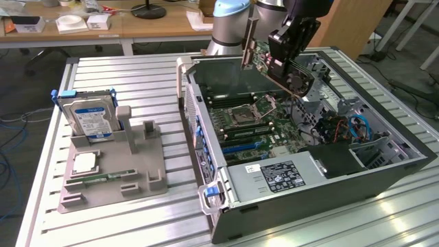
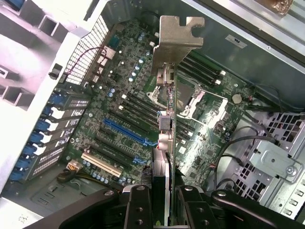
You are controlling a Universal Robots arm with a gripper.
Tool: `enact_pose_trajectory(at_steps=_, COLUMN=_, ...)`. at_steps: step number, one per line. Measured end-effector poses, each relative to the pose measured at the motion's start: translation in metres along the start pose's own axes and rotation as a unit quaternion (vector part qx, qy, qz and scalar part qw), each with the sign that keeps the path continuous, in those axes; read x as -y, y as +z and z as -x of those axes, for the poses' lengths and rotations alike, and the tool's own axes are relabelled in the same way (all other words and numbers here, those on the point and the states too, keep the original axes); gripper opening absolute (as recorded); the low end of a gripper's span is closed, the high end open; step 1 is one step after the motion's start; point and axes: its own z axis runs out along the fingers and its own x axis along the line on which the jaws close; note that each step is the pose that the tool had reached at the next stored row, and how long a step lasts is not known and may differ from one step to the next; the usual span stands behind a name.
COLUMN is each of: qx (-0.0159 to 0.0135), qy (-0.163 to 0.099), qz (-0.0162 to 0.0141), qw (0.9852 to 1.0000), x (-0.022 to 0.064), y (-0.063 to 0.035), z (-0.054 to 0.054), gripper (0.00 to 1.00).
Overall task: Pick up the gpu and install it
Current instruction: 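Insert the gpu into the slot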
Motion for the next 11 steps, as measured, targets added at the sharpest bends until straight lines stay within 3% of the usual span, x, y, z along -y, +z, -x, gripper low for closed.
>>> enact_pose_trajectory(at_steps=11, qx=-0.0004, qy=-0.026, qz=0.0005, qw=0.9997, x=0.0, y=0.0, z=0.0, gripper=0.27)
